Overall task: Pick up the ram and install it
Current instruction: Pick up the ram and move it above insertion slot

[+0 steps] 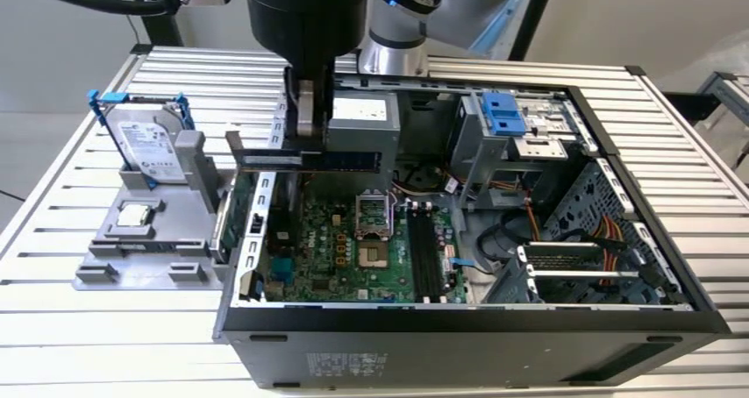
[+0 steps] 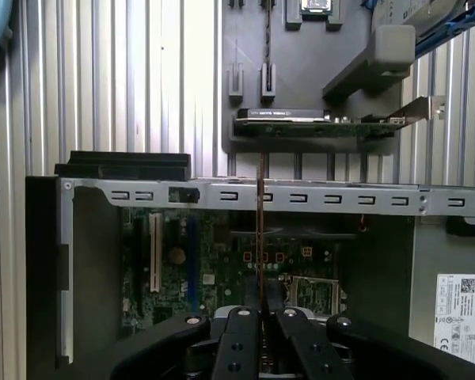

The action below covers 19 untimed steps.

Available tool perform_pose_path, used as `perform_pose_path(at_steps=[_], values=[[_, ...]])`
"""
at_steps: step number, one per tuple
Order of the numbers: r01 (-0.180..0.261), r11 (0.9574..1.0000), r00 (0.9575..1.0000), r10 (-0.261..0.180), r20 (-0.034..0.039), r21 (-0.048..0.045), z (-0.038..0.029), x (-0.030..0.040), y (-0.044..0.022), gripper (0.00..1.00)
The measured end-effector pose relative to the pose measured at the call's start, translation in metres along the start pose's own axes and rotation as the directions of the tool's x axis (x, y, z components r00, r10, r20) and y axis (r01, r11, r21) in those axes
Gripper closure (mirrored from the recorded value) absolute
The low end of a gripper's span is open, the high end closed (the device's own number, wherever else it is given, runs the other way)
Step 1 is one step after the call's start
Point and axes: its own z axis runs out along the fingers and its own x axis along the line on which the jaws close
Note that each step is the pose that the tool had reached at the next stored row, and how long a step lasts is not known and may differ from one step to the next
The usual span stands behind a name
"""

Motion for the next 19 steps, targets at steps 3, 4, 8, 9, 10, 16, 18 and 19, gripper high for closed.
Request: perform_pose_path(at_steps=[3, 4, 8, 9, 10, 16, 18, 19], values=[[0.0, 1.0, 1.0, 0.0, 0.0, 0.0, -0.0001, 0.0, -0.0039, 1.0], [0.0, 1.0, 1.0, 0.0, 0.0, 0.0, -0.0001, 0.0, -0.0052, 1.0], [0.0, 1.0, 1.0, 0.0, 0.0, 0.0, -0.0002, -0.0001, -0.0116, 1.0], [0.0, 1.0, 1.0, 0.0, 0.0, 0.0, -0.0003, -0.0001, -0.0134, 1.0], [0.0, 1.0, 1.0, 0.0, 0.0, 0.0, -0.0003, -0.0001, -0.0151, 1.0], [0.0, 1.0, 1.0, 0.0, -0.0001, 0.0, -0.0005, -0.0002, -0.0255, 1.0], [0.0, 1.0, 1.0, 0.0, 0.0, 0.0, -0.0005, -0.0002, -0.029, 1.0], [0.0, 1.0, 1.0, 0.0, 0.0, 0.0, -0.0005, -0.0002, -0.0305, 1.0]])
